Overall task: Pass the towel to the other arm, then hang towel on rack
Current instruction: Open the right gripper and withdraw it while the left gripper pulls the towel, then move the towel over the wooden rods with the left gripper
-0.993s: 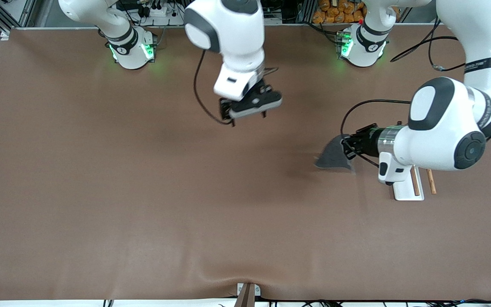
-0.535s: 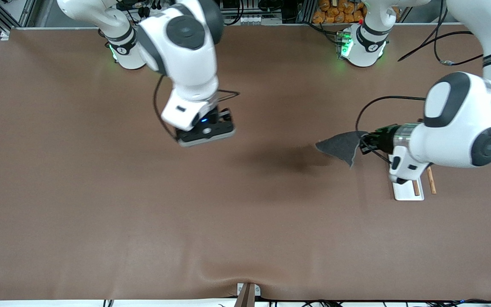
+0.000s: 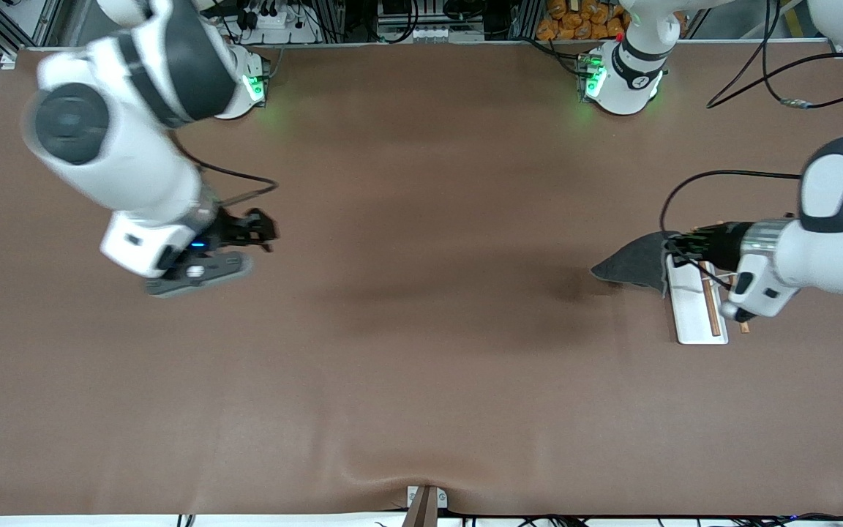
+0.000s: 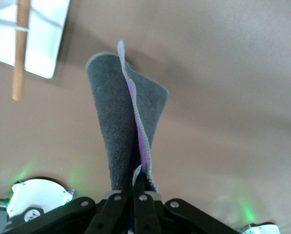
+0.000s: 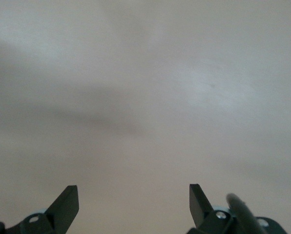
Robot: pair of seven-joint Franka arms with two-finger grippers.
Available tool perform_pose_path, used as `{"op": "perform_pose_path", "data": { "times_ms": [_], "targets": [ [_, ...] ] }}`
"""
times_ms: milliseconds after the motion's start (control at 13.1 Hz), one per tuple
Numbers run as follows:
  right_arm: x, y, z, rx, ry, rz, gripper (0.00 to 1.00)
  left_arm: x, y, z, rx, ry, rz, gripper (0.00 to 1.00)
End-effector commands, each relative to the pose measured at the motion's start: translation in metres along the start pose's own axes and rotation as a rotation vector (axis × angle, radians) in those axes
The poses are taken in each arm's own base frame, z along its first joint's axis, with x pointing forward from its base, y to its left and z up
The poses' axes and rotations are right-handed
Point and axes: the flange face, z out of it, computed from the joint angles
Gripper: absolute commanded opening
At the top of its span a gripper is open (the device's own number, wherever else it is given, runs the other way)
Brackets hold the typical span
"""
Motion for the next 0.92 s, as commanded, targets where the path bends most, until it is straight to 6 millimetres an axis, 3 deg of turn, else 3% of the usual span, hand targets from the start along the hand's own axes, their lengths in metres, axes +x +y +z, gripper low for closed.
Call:
{"op": "perform_pose_path", "data": {
  "times_ms": [0,229,382,611,840],
  "targets": [
    [-0.020,0.042,-0.017,0.025,-0.030,0.045,1.00,0.010,-0.032,-0.007,0.018,0.007,0.049,0.00],
    [-0.038,0.092,-0.041,0.029,-0.025,0.074,1.00,0.024,-0.056,-0.009,0.077,0.028,0.123,0.00],
    [-0.051,0.133,-0.047,0.037,-0.051,0.111,1.00,0.038,-0.077,-0.009,0.070,0.028,0.159,0.00],
    [-0.082,0.168,-0.070,0.042,-0.082,0.176,1.00,0.057,-0.106,-0.008,0.083,0.041,0.226,0.00],
    [-0.109,0.191,-0.086,0.046,-0.090,0.236,1.00,0.069,-0.133,-0.010,0.085,0.052,0.300,0.00]
  ]
}}
